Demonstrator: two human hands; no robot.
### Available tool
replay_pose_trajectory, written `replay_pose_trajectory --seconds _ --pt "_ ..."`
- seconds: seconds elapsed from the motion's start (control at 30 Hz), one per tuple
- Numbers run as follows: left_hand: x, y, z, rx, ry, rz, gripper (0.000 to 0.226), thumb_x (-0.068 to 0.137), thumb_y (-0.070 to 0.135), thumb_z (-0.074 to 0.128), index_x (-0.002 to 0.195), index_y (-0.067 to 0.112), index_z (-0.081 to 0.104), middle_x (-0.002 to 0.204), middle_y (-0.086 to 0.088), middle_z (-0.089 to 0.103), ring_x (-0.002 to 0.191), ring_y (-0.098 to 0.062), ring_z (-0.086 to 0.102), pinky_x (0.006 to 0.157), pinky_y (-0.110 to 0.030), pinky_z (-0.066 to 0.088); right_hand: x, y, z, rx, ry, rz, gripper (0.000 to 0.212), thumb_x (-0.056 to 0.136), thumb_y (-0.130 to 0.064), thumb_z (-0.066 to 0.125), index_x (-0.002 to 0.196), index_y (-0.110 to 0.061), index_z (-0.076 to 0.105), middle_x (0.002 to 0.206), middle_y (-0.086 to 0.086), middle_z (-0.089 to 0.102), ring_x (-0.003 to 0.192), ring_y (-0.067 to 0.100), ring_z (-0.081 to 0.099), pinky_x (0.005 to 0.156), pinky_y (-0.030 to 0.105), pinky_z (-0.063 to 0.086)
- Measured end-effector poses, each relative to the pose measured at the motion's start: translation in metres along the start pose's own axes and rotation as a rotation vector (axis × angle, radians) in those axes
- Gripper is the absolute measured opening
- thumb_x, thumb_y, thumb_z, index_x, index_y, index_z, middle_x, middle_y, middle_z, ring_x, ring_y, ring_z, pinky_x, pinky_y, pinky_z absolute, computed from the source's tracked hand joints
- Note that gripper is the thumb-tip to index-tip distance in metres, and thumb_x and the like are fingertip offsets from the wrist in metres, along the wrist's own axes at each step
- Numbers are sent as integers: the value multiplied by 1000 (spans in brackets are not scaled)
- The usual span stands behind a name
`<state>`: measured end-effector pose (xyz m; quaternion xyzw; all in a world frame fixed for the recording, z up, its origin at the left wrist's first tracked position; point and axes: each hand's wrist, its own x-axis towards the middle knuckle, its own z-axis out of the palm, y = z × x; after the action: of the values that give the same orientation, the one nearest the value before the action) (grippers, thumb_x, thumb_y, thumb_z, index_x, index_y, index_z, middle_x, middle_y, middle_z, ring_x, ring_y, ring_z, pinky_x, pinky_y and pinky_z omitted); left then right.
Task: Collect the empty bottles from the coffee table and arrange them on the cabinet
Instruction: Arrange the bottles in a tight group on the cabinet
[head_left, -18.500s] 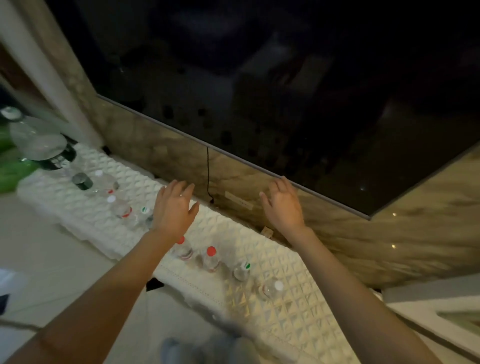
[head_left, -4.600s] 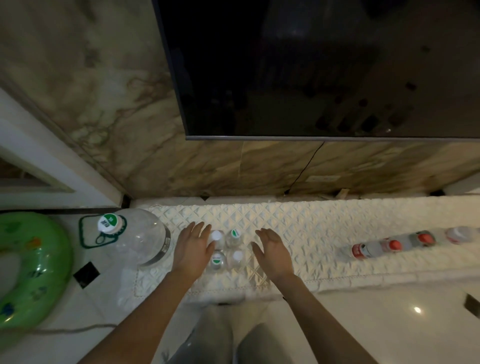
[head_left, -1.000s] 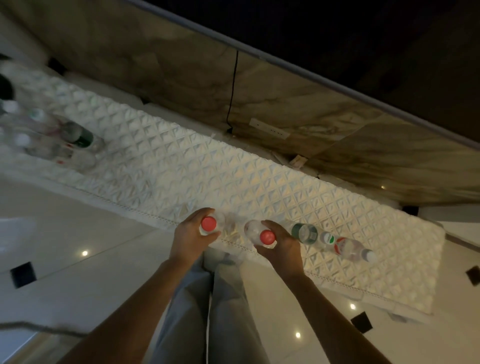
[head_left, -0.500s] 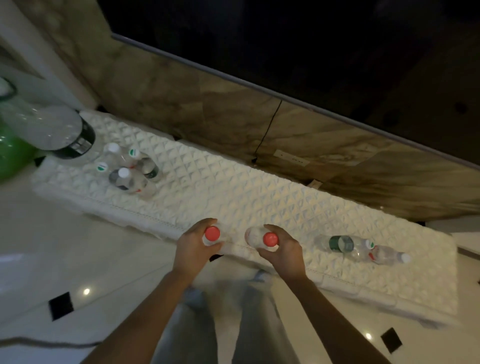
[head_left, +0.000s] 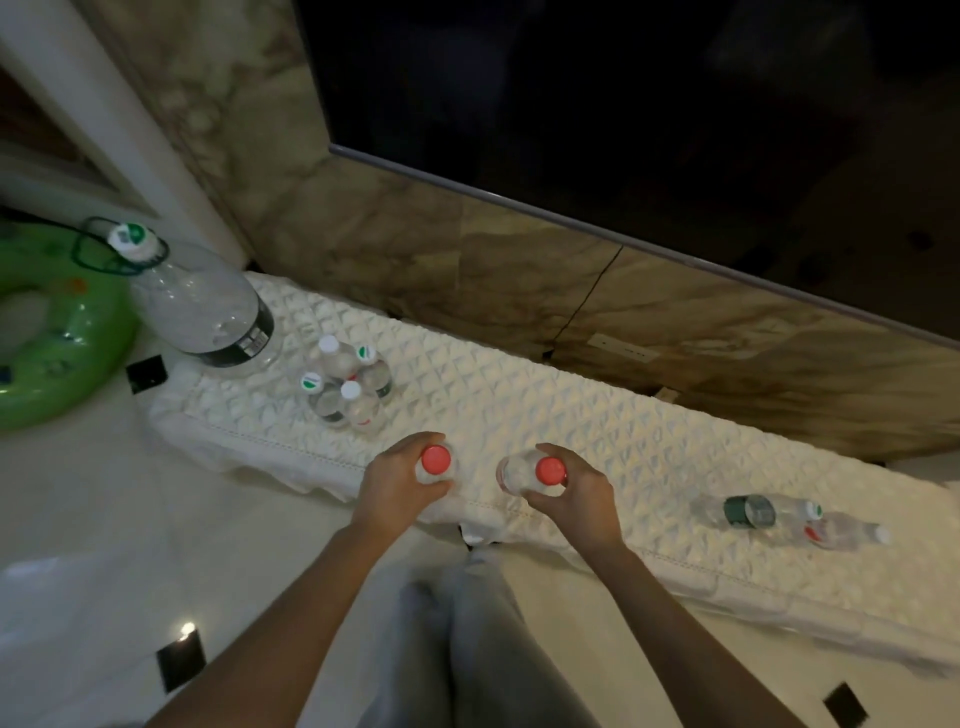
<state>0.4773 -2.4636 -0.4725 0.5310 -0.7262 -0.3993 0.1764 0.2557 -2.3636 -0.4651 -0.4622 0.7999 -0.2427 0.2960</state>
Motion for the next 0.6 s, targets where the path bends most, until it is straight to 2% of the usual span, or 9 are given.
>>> replay_pose_trajectory --seconds 0.17,0.33,0.47,0.6 --pt "23 -12 -15 24 4 -36 58 60 25 86 113 20 64 116 3 66 105 -15 61 90 -22 41 26 -19 10 -4 -16 -24 60 63 -29 84 117 -28 60 115 -8 66 98 8 61 82 15 41" --pt "47 -17 -24 29 16 -51 58 60 27 86 114 19 63 113 2 67 103 -15 62 89 -20 41 56 -34 19 7 -26 -20 61 62 -29 85 117 -29 60 114 -8 66 97 8 61 84 19 45" --pt "67 -22 -29 60 6 -35 58 60 27 85 113 20 63 112 3 68 102 -15 62 88 -19 40 77 -42 26 31 -32 -16 59 62 -30 84 116 -32 60 111 -12 66 93 1 59 79 10 40" --pt "84 -29 -36 99 -49 -14 55 63 30 83 114 22 62 110 3 68 101 -16 63 87 -23 43 88 -52 36 36 -35 15 57 65 -32 82 117 -30 59 112 -12 65 93 0 57 79 8 38"
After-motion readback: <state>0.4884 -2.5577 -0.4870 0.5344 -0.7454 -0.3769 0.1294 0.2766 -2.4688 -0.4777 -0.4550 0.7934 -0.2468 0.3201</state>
